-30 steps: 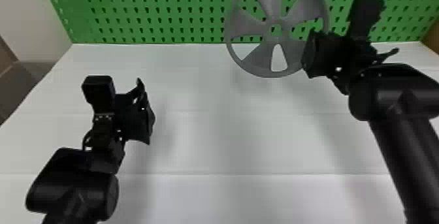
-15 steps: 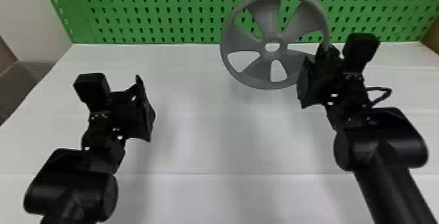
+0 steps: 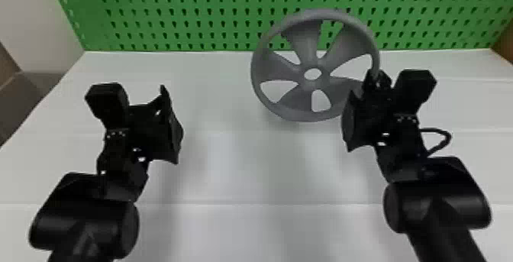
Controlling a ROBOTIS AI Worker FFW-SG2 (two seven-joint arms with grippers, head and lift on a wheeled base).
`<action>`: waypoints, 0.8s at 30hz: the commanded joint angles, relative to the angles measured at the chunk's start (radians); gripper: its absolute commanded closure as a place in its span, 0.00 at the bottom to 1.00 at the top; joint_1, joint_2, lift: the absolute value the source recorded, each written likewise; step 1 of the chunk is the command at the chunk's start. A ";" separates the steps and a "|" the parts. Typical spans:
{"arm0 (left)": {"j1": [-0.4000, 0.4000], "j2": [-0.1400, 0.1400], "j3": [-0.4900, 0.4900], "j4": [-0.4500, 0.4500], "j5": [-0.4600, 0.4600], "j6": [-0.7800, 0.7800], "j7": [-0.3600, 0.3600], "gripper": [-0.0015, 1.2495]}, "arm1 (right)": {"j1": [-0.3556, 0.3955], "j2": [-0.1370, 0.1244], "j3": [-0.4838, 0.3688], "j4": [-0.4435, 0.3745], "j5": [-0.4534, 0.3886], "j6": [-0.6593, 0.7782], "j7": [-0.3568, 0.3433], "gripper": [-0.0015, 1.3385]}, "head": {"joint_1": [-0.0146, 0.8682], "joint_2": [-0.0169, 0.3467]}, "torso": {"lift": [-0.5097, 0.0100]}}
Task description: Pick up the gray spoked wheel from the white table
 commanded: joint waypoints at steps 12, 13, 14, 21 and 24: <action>-0.002 0.000 0.014 0.001 -0.007 0.020 -0.092 0.30 | 0.055 0.008 -0.006 0.000 0.027 -0.084 0.000 0.83 | 0.89 0.23 | 0.82; -0.003 -0.002 0.018 0.001 -0.008 0.021 -0.107 0.30 | 0.057 0.009 -0.006 0.000 0.027 -0.086 0.000 0.83 | 0.89 0.23 | 0.82; -0.005 -0.002 0.025 0.003 -0.010 0.029 -0.129 0.30 | 0.058 0.012 -0.008 0.000 0.027 -0.084 0.000 0.83 | 0.89 0.23 | 0.82; 0.000 -0.005 0.034 0.003 -0.011 0.040 -0.150 0.30 | 0.064 0.016 -0.012 0.000 0.033 -0.087 0.000 0.83 | 0.89 0.23 | 0.82; 0.000 -0.008 0.037 0.003 -0.013 0.040 -0.152 0.30 | 0.064 0.016 -0.014 0.000 0.033 -0.086 0.000 0.83 | 0.89 0.23 | 0.82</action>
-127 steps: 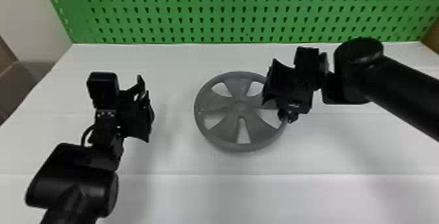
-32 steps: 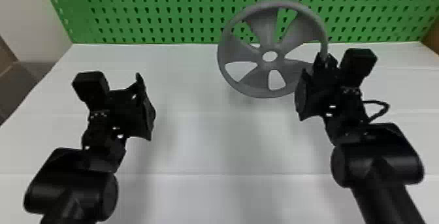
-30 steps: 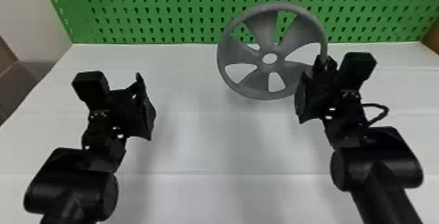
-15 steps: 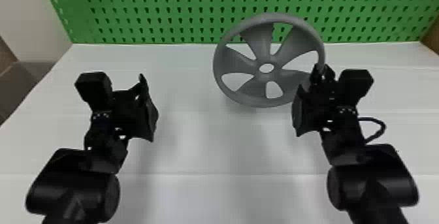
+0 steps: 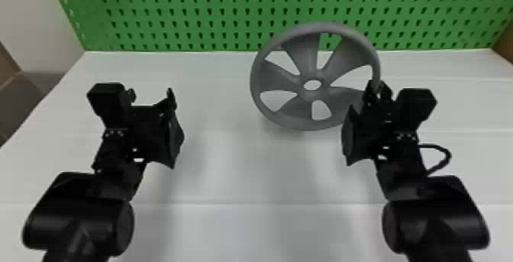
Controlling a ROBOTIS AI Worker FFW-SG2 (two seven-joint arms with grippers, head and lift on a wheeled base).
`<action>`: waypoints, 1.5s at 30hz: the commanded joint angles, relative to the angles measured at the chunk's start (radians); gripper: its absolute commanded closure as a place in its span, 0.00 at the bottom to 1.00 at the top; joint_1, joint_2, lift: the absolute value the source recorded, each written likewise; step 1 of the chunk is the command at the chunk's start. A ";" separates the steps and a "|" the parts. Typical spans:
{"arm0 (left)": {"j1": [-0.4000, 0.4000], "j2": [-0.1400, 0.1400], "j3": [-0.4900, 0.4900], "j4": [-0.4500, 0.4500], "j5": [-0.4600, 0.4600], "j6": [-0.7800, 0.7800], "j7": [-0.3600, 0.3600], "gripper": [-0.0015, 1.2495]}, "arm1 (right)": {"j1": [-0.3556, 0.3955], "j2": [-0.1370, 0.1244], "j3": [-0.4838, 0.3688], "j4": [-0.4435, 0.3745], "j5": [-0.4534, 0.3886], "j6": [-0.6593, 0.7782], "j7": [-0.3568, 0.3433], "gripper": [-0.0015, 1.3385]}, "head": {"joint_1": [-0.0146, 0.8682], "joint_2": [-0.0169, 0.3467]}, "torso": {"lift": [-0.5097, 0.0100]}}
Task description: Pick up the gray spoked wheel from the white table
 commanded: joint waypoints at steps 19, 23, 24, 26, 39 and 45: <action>0.004 -0.016 0.014 0.000 -0.014 0.003 -0.002 0.30 | 0.002 0.003 -0.004 0.000 0.003 0.009 0.000 0.83 | 0.89 0.23 | 0.82; 0.004 -0.018 0.014 0.000 -0.015 0.005 -0.002 0.30 | 0.001 0.003 -0.004 0.000 0.003 0.011 0.000 0.83 | 0.89 0.23 | 0.82; 0.004 -0.018 0.015 0.000 -0.015 0.006 -0.004 0.30 | 0.001 0.003 -0.004 0.000 0.002 0.012 0.000 0.83 | 0.89 0.23 | 0.82; 0.002 -0.018 0.015 0.000 -0.017 0.006 -0.002 0.30 | 0.001 0.003 -0.004 0.000 0.002 0.014 0.000 0.83 | 0.89 0.23 | 0.82; 0.002 -0.019 0.017 0.000 -0.021 0.012 -0.002 0.30 | -0.001 0.003 0.001 0.000 0.002 0.026 0.000 0.83 | 0.89 0.23 | 0.82; 0.001 -0.019 0.018 0.001 -0.023 0.016 -0.002 0.30 | -0.005 0.000 0.005 0.000 0.002 0.031 0.000 0.83 | 0.89 0.23 | 0.82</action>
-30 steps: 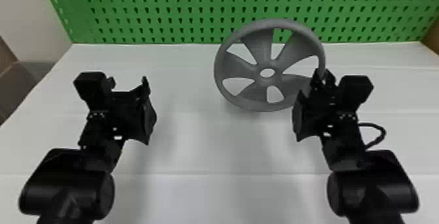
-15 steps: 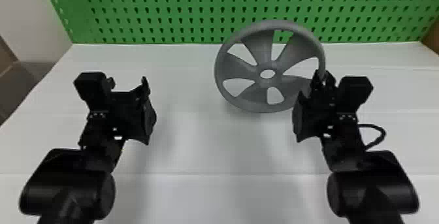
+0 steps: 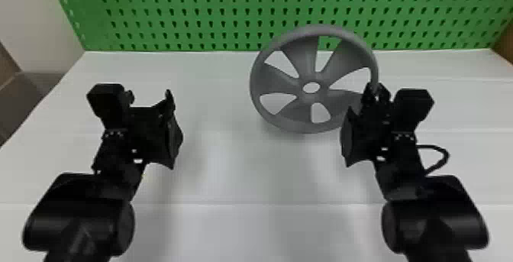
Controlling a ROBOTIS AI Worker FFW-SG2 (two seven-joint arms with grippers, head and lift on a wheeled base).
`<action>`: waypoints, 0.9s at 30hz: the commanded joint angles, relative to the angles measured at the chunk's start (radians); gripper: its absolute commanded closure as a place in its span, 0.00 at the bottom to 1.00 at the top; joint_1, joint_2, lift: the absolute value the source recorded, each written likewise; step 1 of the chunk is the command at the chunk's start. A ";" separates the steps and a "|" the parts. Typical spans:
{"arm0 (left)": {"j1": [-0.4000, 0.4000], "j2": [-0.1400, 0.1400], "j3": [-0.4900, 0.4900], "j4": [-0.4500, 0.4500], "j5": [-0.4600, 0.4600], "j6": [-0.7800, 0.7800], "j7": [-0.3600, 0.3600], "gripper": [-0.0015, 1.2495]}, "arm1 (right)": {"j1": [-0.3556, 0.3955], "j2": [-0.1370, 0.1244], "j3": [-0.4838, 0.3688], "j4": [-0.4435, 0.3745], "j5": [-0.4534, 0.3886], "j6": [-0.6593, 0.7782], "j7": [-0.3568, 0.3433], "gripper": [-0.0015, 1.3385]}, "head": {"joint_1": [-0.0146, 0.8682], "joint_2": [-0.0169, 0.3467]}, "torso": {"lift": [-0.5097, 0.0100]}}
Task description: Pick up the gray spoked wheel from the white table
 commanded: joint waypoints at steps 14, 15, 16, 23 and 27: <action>0.000 -0.003 0.005 0.000 -0.007 0.005 0.001 0.30 | -0.006 -0.004 0.014 0.000 -0.003 0.015 0.000 0.83 | 0.89 0.23 | 0.82; 0.001 -0.003 0.006 0.000 -0.007 0.005 0.001 0.30 | -0.006 -0.004 0.014 0.000 -0.005 0.017 0.000 0.83 | 0.89 0.23 | 0.82; 0.001 -0.003 0.006 0.000 -0.007 0.005 0.001 0.30 | -0.006 -0.004 0.016 0.001 -0.005 0.017 0.000 0.83 | 0.89 0.23 | 0.82; 0.001 -0.005 0.008 0.000 -0.007 0.005 0.001 0.30 | -0.008 -0.004 0.016 0.000 -0.005 0.023 0.000 0.83 | 0.89 0.23 | 0.82; 0.001 -0.006 0.008 0.000 -0.007 0.006 0.001 0.30 | -0.008 -0.004 0.017 0.000 -0.008 0.029 0.000 0.83 | 0.89 0.23 | 0.82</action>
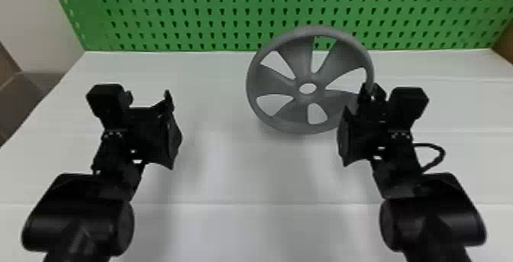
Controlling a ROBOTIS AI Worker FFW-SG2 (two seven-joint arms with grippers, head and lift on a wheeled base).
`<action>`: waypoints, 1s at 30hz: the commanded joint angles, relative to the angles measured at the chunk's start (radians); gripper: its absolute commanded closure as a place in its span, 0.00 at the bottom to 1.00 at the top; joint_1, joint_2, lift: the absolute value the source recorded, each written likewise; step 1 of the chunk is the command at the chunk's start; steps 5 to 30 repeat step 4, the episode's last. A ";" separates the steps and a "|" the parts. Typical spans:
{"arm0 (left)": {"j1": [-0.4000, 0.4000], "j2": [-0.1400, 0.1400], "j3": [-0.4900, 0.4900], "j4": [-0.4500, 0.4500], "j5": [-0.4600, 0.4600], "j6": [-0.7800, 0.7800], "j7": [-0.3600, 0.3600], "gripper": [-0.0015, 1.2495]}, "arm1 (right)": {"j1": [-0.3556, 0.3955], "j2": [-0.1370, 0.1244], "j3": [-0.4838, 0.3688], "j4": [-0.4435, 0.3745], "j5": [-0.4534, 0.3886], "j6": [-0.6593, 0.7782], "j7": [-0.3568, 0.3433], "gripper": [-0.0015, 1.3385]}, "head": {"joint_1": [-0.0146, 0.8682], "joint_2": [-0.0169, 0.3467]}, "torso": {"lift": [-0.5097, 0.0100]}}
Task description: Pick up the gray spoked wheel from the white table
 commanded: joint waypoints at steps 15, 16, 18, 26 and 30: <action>0.000 -0.002 0.002 0.000 0.000 0.005 0.000 0.30 | -0.002 0.000 0.004 0.000 -0.004 0.012 0.000 0.83 | 0.89 0.23 | 0.82; 0.000 -0.002 0.002 0.000 0.000 0.005 0.000 0.30 | -0.002 0.000 0.004 0.000 -0.004 0.012 0.000 0.83 | 0.89 0.23 | 0.82; 0.000 -0.002 0.002 0.000 0.000 0.005 0.000 0.30 | -0.002 0.000 0.004 0.000 -0.004 0.012 0.000 0.83 | 0.89 0.23 | 0.82; 0.000 -0.002 0.002 0.000 0.000 0.005 0.000 0.30 | -0.002 0.000 0.004 0.000 -0.004 0.012 0.000 0.83 | 0.89 0.23 | 0.82; 0.000 -0.002 0.002 0.000 0.000 0.005 0.000 0.30 | -0.002 0.000 0.004 0.000 -0.004 0.012 0.000 0.83 | 0.89 0.23 | 0.82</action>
